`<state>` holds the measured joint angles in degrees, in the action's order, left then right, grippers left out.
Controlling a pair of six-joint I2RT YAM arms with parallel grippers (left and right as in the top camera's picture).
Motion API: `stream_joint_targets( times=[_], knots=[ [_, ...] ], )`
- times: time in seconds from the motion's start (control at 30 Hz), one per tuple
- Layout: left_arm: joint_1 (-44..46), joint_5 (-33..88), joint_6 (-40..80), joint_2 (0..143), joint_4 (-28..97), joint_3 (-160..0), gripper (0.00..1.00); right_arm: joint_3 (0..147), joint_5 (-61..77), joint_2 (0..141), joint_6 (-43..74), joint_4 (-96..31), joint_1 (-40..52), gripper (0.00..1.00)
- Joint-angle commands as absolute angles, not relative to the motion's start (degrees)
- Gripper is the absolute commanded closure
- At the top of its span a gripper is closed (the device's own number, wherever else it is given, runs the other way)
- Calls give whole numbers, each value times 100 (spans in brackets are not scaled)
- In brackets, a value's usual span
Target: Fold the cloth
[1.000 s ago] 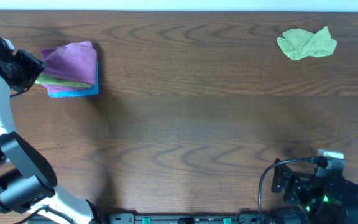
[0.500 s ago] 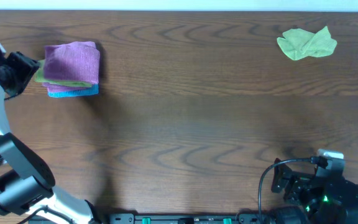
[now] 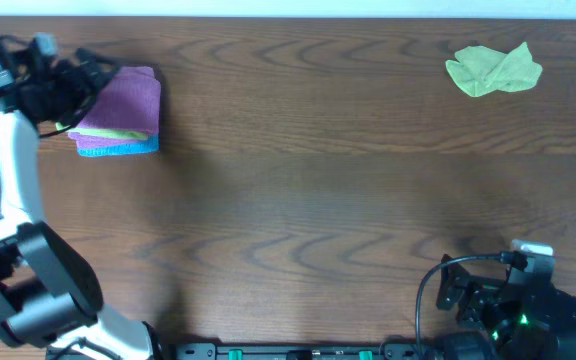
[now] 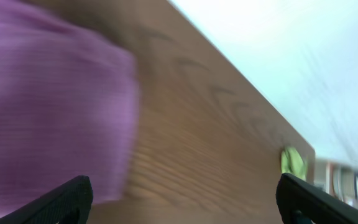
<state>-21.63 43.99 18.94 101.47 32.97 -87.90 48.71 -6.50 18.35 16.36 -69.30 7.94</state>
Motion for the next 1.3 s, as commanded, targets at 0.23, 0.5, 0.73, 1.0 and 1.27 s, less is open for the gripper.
stream_joint_targets(
  times=[0.23,0.5,0.73,1.0,1.27],
  knots=[
    [-1356,4307,2119,8862,3087,-8943,5,4851,-727,1826,1734,-6934,751,1],
    [-1347,4869,685,8326,3004,-8943,4,4851,-729,1826,1734,-6934,751,1],
    [-1260,4327,-327,7535,3745,-8930,5,4851,-727,1826,1734,-6934,751,1],
    [-716,1920,-567,6060,4366,-8350,5,4851,-727,1826,1734,-6934,751,1],
    [-666,1669,-644,4156,3406,-6040,5,4851,-727,1826,1734,-6934,751,1]
  ],
)
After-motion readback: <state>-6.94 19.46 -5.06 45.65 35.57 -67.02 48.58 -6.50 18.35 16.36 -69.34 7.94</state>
